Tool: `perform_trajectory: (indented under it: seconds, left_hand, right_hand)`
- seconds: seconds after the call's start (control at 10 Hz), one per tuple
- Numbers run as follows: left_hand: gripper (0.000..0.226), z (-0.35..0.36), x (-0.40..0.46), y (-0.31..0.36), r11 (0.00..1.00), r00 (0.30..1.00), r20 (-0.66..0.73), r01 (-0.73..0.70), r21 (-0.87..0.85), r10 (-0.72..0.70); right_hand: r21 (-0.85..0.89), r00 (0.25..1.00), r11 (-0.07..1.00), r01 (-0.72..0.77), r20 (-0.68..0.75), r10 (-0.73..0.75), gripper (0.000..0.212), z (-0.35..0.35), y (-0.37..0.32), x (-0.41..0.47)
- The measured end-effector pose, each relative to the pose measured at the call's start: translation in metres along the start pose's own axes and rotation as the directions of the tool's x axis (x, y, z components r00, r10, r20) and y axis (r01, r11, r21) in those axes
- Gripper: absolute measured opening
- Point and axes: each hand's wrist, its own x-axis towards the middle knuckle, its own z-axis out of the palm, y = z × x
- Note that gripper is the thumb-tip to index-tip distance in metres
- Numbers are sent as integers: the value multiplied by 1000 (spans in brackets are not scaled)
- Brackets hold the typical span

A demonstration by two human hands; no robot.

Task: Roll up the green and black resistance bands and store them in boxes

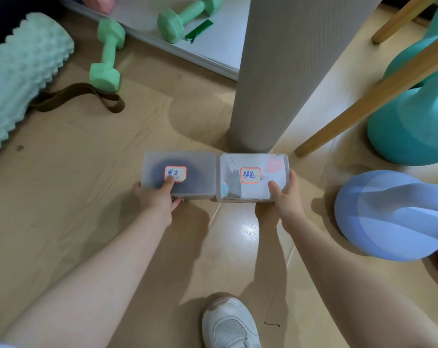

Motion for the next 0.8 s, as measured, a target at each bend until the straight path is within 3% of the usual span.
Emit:
perform_trajectory:
  seconds: [0.2, 0.4, 0.5, 0.6, 0.7, 0.8]
  left_hand:
    - [54, 1, 2, 9, 995, 997, 34, -73, -69, 75]
    - [49, -2, 25, 24, 987, 986, 71, -153, 57, 149]
    - [37, -9, 33, 26, 971, 977, 146, -176, 161, 153]
    - [31, -21, 43, 30, 910, 957, 241, -241, 338, 163]
    - [41, -31, 42, 36, 744, 921, 289, -383, 548, 261]
    - [66, -39, 29, 43, 491, 835, 359, -540, 683, 417]
  right_hand:
    - [106, 999, 994, -10, -32, 14, 57, 14, -20, -17]
    - [281, 998, 959, -40, 53, 26, 51, 23, -21, -23]
    - [277, 998, 960, -53, 56, 38, 52, 20, -20, -25]
    - [-31, 998, 999, -45, 40, 46, 53, 16, -30, -26]
    - [-467, 997, 884, -29, -82, -11, 63, 19, -47, -33]
    - [-620, 967, 770, 149, -73, -245, 76, 36, -65, -56]
